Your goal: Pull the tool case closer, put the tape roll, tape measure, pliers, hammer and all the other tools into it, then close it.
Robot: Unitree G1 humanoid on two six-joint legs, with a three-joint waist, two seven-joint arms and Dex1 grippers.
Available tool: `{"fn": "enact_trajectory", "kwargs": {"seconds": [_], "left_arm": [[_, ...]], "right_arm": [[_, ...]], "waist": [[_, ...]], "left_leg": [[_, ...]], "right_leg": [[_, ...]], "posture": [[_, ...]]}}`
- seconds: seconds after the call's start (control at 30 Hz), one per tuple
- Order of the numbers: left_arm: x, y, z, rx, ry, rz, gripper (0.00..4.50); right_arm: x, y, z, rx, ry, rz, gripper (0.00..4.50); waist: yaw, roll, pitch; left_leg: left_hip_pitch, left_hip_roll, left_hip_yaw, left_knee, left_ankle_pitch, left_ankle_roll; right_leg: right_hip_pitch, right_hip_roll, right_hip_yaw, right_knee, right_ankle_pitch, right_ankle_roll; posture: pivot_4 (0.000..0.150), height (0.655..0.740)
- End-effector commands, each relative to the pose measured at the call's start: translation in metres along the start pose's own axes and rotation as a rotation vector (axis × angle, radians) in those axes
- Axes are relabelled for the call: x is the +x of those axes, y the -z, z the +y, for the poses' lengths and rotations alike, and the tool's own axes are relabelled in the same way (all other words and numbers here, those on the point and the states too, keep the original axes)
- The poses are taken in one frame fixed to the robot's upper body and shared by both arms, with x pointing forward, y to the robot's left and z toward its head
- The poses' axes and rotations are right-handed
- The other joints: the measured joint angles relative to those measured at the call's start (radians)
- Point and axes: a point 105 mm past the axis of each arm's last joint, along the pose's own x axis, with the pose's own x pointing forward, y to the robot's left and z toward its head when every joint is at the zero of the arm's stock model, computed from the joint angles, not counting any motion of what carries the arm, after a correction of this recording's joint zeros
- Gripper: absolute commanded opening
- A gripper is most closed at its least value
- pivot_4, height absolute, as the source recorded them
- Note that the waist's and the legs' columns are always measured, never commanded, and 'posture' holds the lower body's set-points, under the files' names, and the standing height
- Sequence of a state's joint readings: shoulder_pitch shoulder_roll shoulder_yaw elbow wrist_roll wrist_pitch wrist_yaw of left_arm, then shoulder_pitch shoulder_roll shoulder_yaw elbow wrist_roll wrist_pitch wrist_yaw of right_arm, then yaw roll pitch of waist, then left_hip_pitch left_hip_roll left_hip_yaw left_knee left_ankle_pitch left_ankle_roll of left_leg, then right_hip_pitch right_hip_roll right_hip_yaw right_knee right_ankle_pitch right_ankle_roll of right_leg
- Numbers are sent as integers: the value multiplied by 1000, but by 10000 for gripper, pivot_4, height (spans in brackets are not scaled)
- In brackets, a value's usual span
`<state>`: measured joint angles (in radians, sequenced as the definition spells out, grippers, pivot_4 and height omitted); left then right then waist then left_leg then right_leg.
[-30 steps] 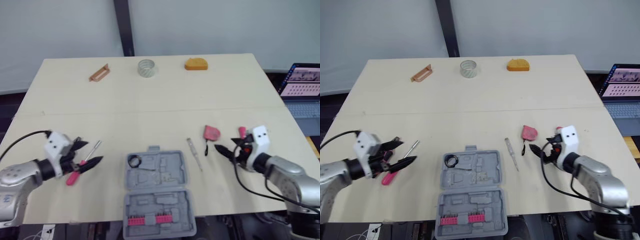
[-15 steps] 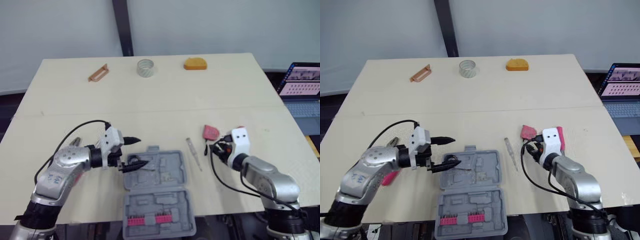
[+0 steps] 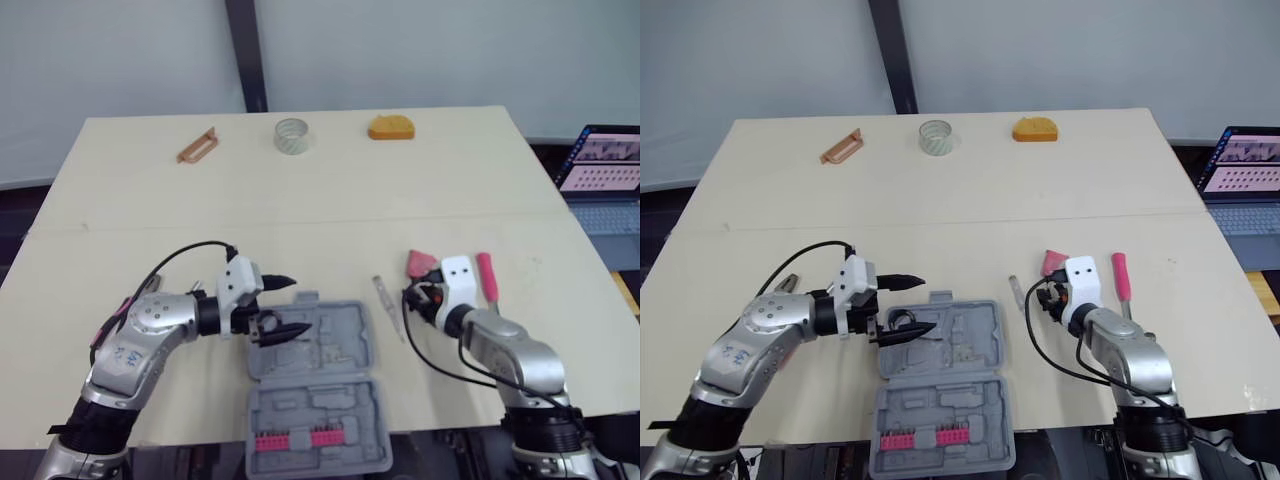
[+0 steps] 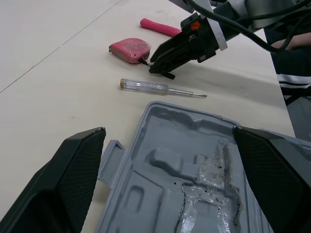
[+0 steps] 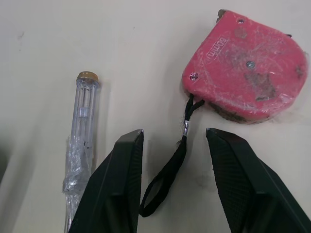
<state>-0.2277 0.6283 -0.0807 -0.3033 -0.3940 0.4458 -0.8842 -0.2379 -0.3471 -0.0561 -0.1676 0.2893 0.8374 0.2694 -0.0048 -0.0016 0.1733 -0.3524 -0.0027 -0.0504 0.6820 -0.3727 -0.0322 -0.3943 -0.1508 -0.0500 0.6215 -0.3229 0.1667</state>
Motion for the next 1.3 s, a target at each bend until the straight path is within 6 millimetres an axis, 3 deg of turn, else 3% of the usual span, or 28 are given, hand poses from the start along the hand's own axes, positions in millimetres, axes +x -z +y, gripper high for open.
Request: {"fn": "enact_trajectory", "kwargs": {"seconds": [0.03,0.2,0.3,0.4,0.77,1.17,1.3], "left_arm": [[2,-11,-1,47,3,-25,45000],[4,-11,0,50,0,-26,45000],[6,-12,0,53,7,-27,45000],[8,-11,-2,55,20,-26,45000],[14,-5,-17,92,139,-3,45000],[12,6,-32,85,236,30,45000],[10,10,-34,90,248,44,45000]], "right_arm": [[1,-8,0,-11,8,-40,21980],[6,-3,0,-17,14,-31,21980],[7,-1,-4,-14,36,-25,13389],[2,4,-12,-18,62,-10,202],[-37,24,-27,-46,45,64,202],[-88,69,11,-11,-78,202,202],[-106,82,14,-12,-83,245,202]], "waist": [[0,0,0],[0,0,0],[-2,0,0],[-3,0,0],[4,0,0],[8,0,0],[11,0,0]], "left_leg": [[0,0,0,0,0,0],[0,0,0,0,0,0],[0,0,0,0,0,0],[0,0,0,0,0,0],[0,0,0,0,0,0],[0,0,0,0,-1,1],[0,0,0,0,-1,1]], "right_leg": [[0,0,0,0,0,0],[0,0,0,0,0,0],[0,0,0,0,0,0],[0,0,0,0,0,0],[1,0,0,-1,0,0],[2,0,0,-1,0,0],[2,0,0,-1,0,0]], "posture": [[1500,7400],[1500,7400],[1500,7400],[1500,7400],[1500,7400],[1500,7400],[1500,7400]]}}
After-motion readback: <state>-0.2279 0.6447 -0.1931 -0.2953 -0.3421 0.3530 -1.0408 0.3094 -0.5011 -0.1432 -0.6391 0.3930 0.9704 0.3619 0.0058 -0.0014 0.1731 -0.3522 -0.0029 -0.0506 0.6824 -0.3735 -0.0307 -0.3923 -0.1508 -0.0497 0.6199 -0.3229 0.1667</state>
